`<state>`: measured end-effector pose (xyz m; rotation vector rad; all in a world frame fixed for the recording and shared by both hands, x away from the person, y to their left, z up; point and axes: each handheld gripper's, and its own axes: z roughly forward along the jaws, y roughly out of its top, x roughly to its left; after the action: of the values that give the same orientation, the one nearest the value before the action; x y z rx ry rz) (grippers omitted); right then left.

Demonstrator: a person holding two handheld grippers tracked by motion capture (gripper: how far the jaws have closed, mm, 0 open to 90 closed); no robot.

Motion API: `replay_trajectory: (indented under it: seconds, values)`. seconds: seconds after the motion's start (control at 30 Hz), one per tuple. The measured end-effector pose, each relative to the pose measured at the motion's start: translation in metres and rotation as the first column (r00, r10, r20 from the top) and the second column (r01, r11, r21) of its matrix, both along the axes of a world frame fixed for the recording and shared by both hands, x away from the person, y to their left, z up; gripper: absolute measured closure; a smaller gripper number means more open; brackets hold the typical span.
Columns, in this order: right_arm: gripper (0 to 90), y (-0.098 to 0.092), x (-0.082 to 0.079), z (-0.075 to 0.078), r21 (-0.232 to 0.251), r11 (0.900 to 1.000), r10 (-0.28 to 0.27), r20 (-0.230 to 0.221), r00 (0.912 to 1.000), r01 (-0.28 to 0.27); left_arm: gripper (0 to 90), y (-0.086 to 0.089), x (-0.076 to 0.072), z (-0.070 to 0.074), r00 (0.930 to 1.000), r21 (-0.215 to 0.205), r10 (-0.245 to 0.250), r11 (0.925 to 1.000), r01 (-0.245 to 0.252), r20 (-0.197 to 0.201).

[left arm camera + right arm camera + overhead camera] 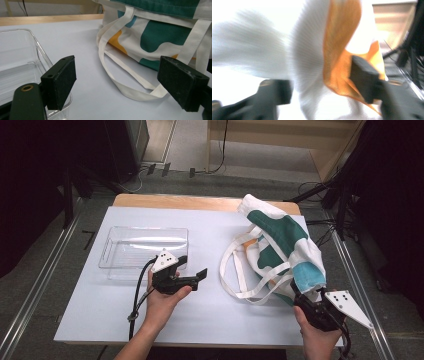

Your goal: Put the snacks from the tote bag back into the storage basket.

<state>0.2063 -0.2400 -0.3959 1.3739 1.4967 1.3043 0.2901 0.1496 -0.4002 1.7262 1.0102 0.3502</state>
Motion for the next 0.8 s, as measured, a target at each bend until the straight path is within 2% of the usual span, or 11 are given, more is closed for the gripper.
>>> replay_trajectory:
  seconds: [0.03, 0.17, 0.4, 0.43, 0.47, 0.53, 0.57, 0.6, 0.67, 0.7, 0.8]
  values:
    - [24.5, -0.001, -0.01, 0.008, 0.013, 0.999, 0.04, 0.044, 0.9982, -0.041, 16.1, 0.001, 0.0, 0.0, 1.0, -0.001, 0.002, 1.0, -0.002, 0.003]
    - [17.1, 0.003, -0.026, 0.025, -0.011, 0.997, 0.083, 0.091, 0.9923, -0.083, 16.1, 0.002, 0.0, 0.001, 1.0, -0.003, 0.006, 1.0, -0.006, 0.002]
    - [13.0, 0.003, -0.03, 0.053, 0.031, 0.998, 0.056, 0.117, 0.9916, -0.06, 16.0, 0.003, 0.0, 0.002, 1.0, -0.002, 0.006, 1.0, -0.006, 0.007]
    - [13.0, 0.003, -0.03, 0.053, 0.031, 0.998, 0.056, 0.117, 0.9916, -0.06, 16.1, 0.003, 0.0, 0.002, 1.0, -0.002, 0.006, 1.0, -0.006, 0.007]
    - [13.3, 0.002, -0.021, 0.059, 0.048, 0.999, 0.016, 0.089, 0.9959, -0.021, 16.1, 0.002, 0.0, 0.001, 1.0, -0.001, 0.005, 1.0, -0.005, 0.004]
    - [14.3, 0.001, -0.008, 0.058, 0.033, 0.999, -0.011, 0.029, 0.9995, 0.01, 16.1, 0.002, -0.001, 0.001, 1.0, 0.002, 0.004, 1.0, -0.004, 0.003]
    - [14.3, 0.001, -0.008, 0.058, 0.033, 0.999, -0.011, 0.029, 0.9995, 0.01, 16.1, 0.001, -0.001, 0.001, 1.0, 0.004, 0.003, 1.0, -0.003, 0.002]
    - [19.0, 0.001, 0.008, 0.05, 0.028, 0.999, -0.024, -0.046, 0.9986, 0.025, 16.1, 0.0, -0.001, 0.001, 1.0, 0.004, -0.003, 1.0, 0.003, 0.004]
    - [24.4, 0.001, 0.012, 0.047, 0.029, 0.999, -0.021, -0.064, 0.9977, 0.023, 16.1, 0.0, -0.001, 0.0, 1.0, 0.009, -0.004, 1.0, 0.004, 0.006]
    - [41.2, 0.005, 0.019, 0.035, 0.003, 0.998, -0.058, -0.085, 0.9947, 0.058, 16.1, -0.001, -0.001, 0.0, 1.0, 0.006, -0.006, 1.0, 0.006, 0.005]
    - [67.2, 0.007, 0.023, 0.021, -0.019, 0.992, -0.126, -0.08, 0.9888, 0.125, 16.1, -0.002, -0.001, -0.001, 1.0, 0.008, -0.008, 0.9999, 0.008, 0.001]
